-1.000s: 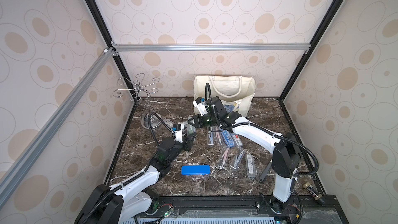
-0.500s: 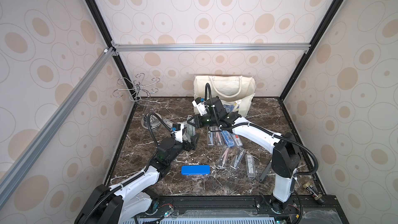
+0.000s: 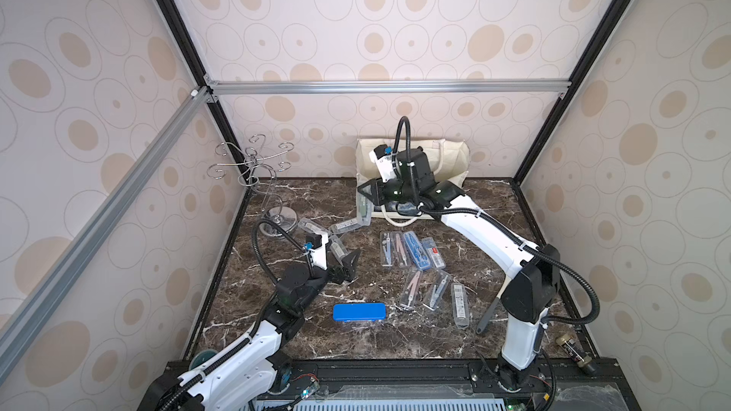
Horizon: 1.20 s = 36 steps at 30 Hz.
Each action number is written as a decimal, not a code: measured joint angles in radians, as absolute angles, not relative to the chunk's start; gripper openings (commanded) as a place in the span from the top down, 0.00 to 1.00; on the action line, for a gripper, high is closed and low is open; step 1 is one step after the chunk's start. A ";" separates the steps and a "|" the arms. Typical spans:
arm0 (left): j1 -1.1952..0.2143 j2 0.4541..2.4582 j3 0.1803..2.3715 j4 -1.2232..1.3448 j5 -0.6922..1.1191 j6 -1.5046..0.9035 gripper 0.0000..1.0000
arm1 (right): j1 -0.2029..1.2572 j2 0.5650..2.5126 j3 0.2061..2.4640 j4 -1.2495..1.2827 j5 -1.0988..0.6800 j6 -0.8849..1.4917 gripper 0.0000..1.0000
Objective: Put the compass set into the canvas bag
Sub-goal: Pick up the compass set at the center of the board.
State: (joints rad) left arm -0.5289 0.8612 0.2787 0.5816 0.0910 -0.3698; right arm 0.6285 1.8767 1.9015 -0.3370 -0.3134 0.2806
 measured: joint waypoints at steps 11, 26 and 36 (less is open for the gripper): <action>-0.529 0.877 0.262 0.526 0.056 -0.408 0.00 | 0.429 1.823 2.012 -0.335 -0.163 0.209 0.85; -0.529 0.962 0.277 0.399 -0.136 -0.511 0.00 | 0.280 2.065 2.046 -0.397 -0.082 0.166 0.85; -0.527 1.064 0.345 0.324 -0.236 -0.591 0.00 | 0.282 2.173 2.099 -0.495 -0.053 0.110 0.76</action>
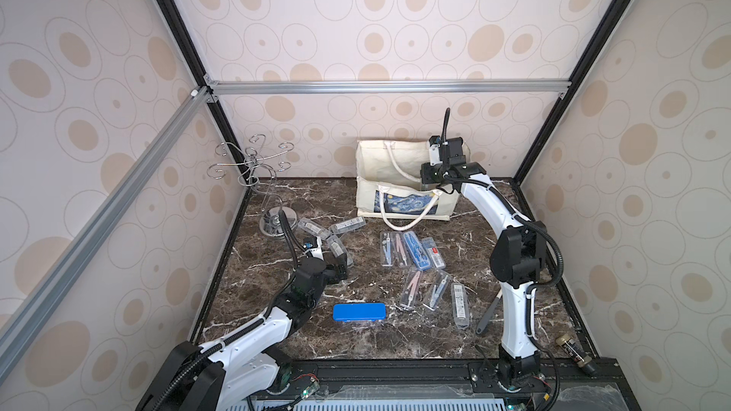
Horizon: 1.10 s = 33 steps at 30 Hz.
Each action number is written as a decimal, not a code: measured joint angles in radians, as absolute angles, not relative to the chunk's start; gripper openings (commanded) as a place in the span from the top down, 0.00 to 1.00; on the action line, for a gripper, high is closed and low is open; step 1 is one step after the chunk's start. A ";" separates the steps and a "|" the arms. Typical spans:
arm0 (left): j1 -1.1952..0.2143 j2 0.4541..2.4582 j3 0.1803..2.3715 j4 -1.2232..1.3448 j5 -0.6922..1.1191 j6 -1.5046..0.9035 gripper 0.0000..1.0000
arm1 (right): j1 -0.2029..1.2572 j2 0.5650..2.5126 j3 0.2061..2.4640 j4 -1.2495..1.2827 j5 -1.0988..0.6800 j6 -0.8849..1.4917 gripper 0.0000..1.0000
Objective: Put the compass set into the canvas bag
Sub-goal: Pick up the compass set at the center of the board, then place the compass set in the canvas bag.
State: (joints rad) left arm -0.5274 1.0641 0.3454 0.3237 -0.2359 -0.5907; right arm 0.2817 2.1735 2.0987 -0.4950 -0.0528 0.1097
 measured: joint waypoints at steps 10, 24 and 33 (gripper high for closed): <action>-0.517 1.192 0.465 0.183 -0.222 -0.618 0.00 | 0.282 2.173 2.159 -0.509 -0.049 0.084 0.67; -0.519 1.273 0.613 0.080 -0.056 -0.315 0.00 | 0.282 2.101 2.167 -0.546 -0.173 0.052 0.53; -0.525 1.202 0.651 0.081 0.128 0.161 0.00 | 0.282 1.800 1.993 -0.521 -0.383 0.044 0.49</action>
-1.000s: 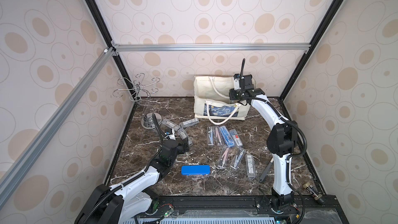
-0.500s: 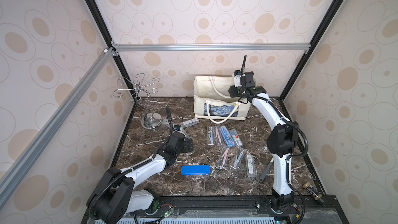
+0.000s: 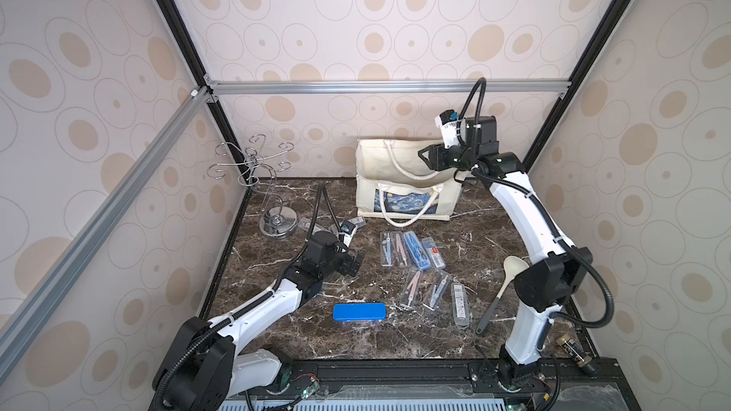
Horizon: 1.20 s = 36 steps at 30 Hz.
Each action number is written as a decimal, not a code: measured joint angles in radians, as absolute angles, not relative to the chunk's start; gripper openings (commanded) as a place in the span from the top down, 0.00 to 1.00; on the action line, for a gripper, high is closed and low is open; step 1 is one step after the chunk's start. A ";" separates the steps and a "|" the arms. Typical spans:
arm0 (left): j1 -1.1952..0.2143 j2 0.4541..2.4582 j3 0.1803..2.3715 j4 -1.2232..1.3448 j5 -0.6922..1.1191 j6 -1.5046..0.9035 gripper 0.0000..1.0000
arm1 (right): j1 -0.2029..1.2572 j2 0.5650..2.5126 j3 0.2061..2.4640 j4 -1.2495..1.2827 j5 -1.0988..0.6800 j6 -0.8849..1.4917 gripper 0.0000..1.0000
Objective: Put the compass set into the canvas bag
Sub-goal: Place the compass set in the canvas bag.
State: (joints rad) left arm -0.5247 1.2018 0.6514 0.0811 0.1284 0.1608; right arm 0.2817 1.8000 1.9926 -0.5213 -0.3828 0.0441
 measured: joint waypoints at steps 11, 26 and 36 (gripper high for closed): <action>-0.553 1.273 0.777 -0.222 0.225 0.662 0.00 | 0.282 1.442 1.441 -0.367 -0.487 0.096 0.47; -0.819 1.294 0.742 -0.445 0.169 0.763 0.02 | 0.282 1.185 1.131 -0.312 -0.390 0.142 0.45; -0.867 1.411 0.742 -0.501 0.182 0.739 0.06 | 0.282 1.133 1.070 -0.306 -0.342 0.149 0.45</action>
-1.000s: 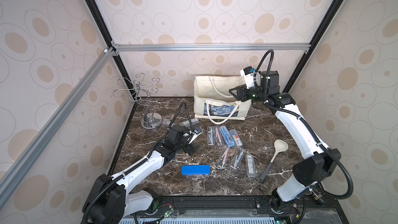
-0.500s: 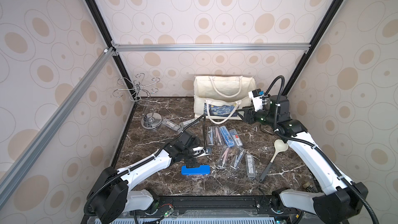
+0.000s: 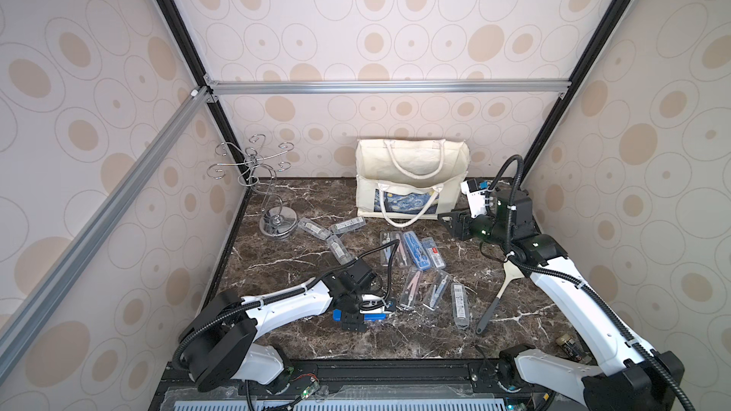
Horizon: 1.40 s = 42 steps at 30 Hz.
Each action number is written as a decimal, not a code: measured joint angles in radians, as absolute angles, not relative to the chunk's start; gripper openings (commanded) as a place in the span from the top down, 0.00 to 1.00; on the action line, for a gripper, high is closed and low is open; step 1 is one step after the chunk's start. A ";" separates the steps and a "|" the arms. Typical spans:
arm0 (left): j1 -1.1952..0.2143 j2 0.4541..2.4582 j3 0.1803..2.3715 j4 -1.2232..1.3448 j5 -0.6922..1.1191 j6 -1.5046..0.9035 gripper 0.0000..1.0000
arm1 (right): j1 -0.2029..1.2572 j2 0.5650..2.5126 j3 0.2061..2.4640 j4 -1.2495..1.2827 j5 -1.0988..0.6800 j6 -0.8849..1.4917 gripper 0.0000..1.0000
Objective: Put the compass set into the canvas bag
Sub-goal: Place the compass set in the canvas bag, then pick up the compass set at the center of the board.
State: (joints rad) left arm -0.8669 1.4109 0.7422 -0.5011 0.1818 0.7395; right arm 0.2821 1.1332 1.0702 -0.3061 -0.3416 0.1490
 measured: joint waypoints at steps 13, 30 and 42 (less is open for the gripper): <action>-0.866 1.560 0.820 -0.569 0.183 0.676 0.26 | 0.282 1.115 1.039 -0.290 -0.294 0.149 0.45; -0.865 1.562 0.836 -0.543 0.150 0.669 0.43 | 0.282 1.088 1.015 -0.261 -0.266 0.148 0.45; -0.865 1.410 0.746 -0.371 0.113 0.670 0.43 | 0.282 1.090 1.000 -0.242 -0.268 0.158 0.45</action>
